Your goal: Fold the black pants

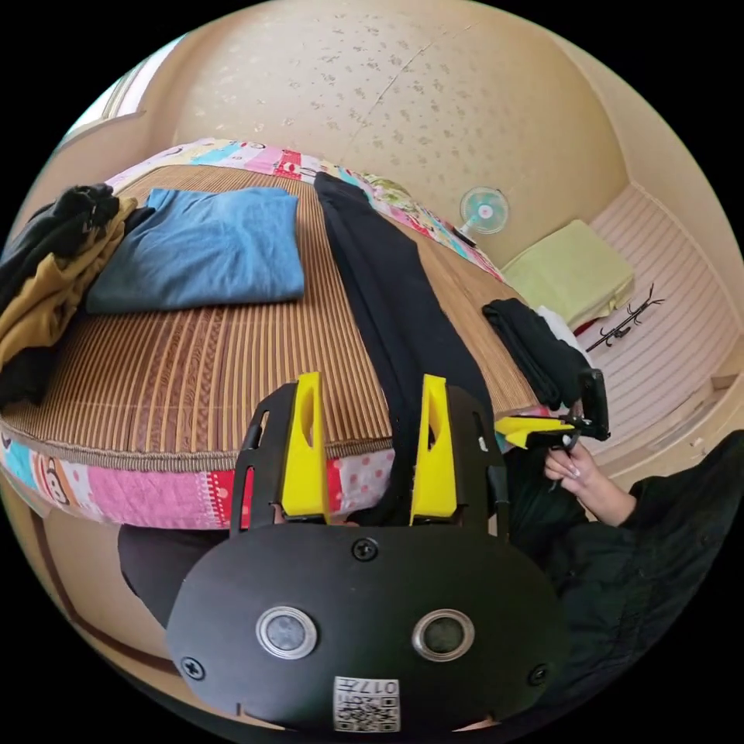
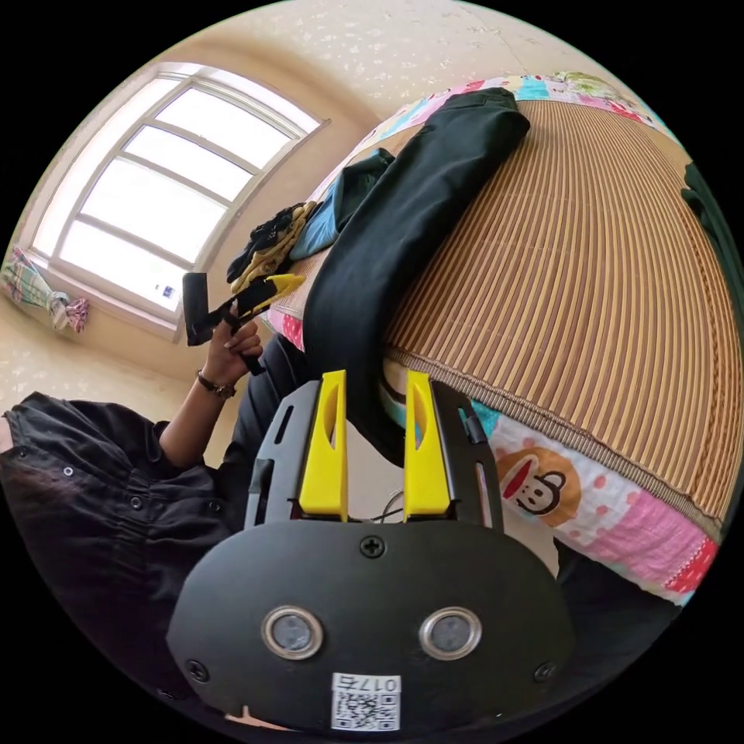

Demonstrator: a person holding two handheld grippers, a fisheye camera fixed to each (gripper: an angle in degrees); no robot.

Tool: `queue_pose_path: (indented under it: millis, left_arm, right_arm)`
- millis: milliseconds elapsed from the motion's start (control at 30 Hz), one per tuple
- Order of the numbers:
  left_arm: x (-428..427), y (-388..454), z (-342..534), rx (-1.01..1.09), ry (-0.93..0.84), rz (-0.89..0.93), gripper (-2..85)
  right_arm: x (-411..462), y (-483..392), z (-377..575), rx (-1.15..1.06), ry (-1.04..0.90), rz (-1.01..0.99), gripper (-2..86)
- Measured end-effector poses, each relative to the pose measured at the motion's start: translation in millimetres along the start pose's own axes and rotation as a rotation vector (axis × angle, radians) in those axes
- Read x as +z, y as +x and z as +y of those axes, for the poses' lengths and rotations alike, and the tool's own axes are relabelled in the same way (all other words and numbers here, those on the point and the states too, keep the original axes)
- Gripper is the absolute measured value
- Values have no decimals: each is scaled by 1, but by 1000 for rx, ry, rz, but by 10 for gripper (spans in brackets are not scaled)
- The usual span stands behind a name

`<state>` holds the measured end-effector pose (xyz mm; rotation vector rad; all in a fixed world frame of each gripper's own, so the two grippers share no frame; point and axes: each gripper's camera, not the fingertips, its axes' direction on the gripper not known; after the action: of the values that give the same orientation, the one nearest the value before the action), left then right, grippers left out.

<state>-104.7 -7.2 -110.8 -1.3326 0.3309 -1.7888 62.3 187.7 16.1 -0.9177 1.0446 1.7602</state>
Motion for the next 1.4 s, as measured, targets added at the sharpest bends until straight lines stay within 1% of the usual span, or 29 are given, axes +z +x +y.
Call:
queue_pose_path:
  millis: [33, 100, 133, 167, 233, 300, 367, 433, 500, 567, 700, 733, 800, 833, 867, 900, 967, 1067, 1233, 1400]
  left_arm:
    - [4, 8, 2, 14, -17, -18, 171]
    - [14, 14, -2, 9, -41, 20, 168]
    - [22, 18, -8, 10, -84, 66, 163]
    - [25, 23, -11, 15, -112, 66, 147]
    - [19, 32, -9, 22, -78, 19, 130]
    - [15, 41, -4, 47, -63, 2, 118]
    - [29, 47, 0, 52, -142, -12, 100]
    - [46, 50, 4, 27, -169, -45, 94]
    - [51, 57, 3, 16, -155, -83, 82]
    - [47, 73, -5, 48, -189, -149, 51]
    - [19, 87, -16, 39, -163, -178, 40]
    - [20, 86, -16, 37, -183, -225, 40]
    - [33, 77, -14, 29, -234, -279, 48]
    - [40, 69, -13, 8, -255, -263, 54]
    - [38, 63, -13, -11, -236, -218, 60]
    - [35, 61, -14, -18, -215, -201, 63]
    - [20, 57, -21, -21, -121, -206, 79]
    - [18, 51, -42, 10, -88, -225, 108]
    - [45, 33, -81, -15, -149, -139, 139]
    - [63, 30, -93, -24, -168, -153, 146]
  right_arm:
    - [-2, 1, -1, 1, 38, -18, 107]
    - [-3, 4, -11, 22, 89, -57, 97]
    - [3, 6, -22, 40, 78, -87, 87]
    - [13, 3, -35, 36, 23, -99, 73]
    - [25, -11, -46, 2, -33, -34, 68]
    - [26, -27, -48, -53, -43, 53, 62]
    - [25, -37, -43, -83, -29, 104, 49]
    - [28, -35, -37, -69, 2, 73, 41]
    - [33, -28, -34, -24, 24, 32, 35]
    - [29, -25, -32, 37, 62, -39, 28]
    - [13, -60, -33, -21, 107, -46, 26]
    - [19, -72, -37, -36, 79, -27, 28]
    - [42, -82, -49, -29, -60, 73, 34]
    - [57, -84, -56, 7, -153, 185, 39]
    - [63, -88, -60, 17, -195, 257, 47]
    - [63, -91, -61, 12, -197, 281, 51]
    - [54, -107, -65, -24, -152, 414, 77]
    - [46, -116, -73, -47, -85, 553, 95]
    - [41, -109, -94, -32, -87, 566, 101]
    - [30, -106, -101, -36, -79, 572, 103]
